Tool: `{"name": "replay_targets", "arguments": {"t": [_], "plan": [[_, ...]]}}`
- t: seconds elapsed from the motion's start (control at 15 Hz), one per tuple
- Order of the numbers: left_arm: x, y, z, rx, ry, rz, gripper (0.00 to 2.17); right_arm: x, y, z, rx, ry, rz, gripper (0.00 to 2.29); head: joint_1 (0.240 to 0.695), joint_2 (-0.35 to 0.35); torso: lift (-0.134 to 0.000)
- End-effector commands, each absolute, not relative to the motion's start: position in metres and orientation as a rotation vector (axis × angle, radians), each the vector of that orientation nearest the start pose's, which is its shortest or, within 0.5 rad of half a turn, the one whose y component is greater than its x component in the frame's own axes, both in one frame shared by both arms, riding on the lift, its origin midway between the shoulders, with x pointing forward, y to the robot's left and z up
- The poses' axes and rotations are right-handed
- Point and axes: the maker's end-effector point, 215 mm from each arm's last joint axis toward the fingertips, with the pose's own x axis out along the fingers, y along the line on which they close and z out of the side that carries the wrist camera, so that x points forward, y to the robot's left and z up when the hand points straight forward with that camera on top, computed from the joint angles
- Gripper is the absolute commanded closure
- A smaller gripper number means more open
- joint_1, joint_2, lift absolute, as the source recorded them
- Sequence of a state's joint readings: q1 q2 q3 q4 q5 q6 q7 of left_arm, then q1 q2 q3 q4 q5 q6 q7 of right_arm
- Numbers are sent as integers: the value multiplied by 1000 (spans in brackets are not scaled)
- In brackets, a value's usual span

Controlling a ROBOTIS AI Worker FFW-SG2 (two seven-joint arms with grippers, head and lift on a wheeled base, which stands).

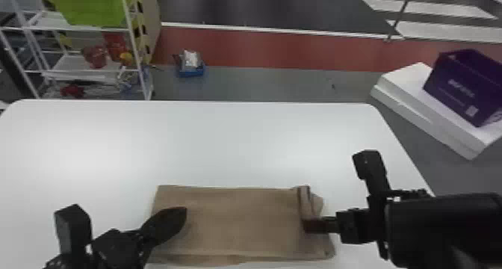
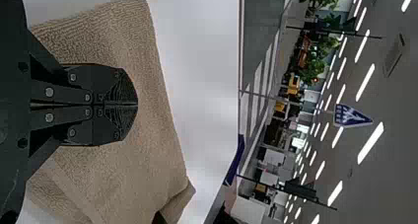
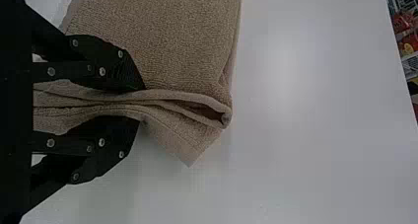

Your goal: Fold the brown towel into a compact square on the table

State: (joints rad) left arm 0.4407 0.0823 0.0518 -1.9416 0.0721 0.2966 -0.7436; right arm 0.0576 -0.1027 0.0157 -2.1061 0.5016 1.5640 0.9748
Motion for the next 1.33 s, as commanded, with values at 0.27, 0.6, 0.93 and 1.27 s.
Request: {"name": "replay_targets", "arguments": {"t": [0.27,0.6,0.93,1.27], "plan": [[396,104,-442,-94,339,-742,1936,391,-230,-467,201,1098,358,839,695,-157,-124],[405,123,-459,6,371,-684,1936,412,-228,-446,217,1047,392,839,695,-166,-124],[404,129,-464,29,389,-671,1936,428,-196,-395,224,927,507,839,695,-112,-124],[401,118,-471,39,410,-677,1936,433,-146,-352,229,831,635,839,695,-72,-124]]}}
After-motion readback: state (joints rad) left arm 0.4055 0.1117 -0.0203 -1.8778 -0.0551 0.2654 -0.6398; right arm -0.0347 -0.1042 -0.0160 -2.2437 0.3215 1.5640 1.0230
